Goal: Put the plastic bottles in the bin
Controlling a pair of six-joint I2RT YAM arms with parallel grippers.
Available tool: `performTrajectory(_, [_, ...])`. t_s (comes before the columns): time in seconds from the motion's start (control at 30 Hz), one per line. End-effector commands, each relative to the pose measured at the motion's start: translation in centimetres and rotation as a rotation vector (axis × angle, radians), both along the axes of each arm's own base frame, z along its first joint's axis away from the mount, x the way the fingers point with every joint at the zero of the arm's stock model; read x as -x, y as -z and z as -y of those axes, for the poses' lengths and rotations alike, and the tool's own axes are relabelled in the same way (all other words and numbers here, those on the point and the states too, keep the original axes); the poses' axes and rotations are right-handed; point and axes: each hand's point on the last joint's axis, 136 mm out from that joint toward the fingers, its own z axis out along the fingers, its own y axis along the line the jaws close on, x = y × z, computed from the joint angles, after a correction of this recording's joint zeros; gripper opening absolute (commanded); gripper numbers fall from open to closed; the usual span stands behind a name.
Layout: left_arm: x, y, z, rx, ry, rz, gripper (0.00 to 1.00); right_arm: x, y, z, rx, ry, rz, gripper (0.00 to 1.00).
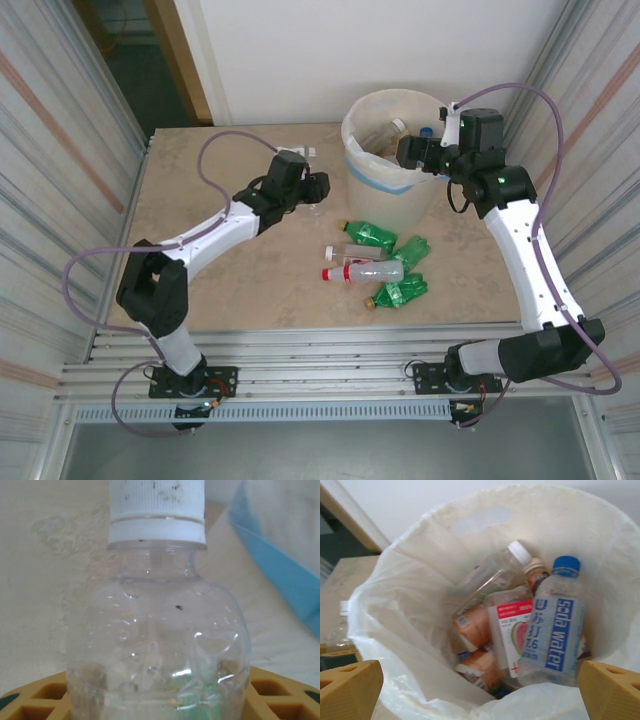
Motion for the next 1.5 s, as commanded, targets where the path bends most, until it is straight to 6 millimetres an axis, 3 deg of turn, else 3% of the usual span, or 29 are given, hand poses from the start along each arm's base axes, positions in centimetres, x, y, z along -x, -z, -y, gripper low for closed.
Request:
performTrajectory(0.0, [0.5,-4.4,1.2,0.007,0.103,0.185,0.35,1.1,-2.5,-1.2,-0.101,-0.063,0.048,0.99])
performTrajectory(0.43, [4.2,-9.4,3.8,-0.016,0.278,0.435,0.35,2.3,-5.0,-6.6,-0.346,-0.337,0.006,0.93])
performTrajectory(0.7, [6.6,-11.5,5.3,-0.026,0.367,0.541,0.35,3.0,-5.2,-10.5,-0.406,-0.513,-0.061,0.86])
performTrajectory(0.93, [8.1,-12.5,6.3,-0.018,0.427,0.59,0.35,4.2,-3.4,-13.8,-0.332,-0.605,-0.144,0.86])
performTrajectory(1.47, [10.1,-14.3,6.7,0.026,0.487,0.698,0.35,6.2,0.2,-15.4,-0.381,-0.682,-0.321,0.75])
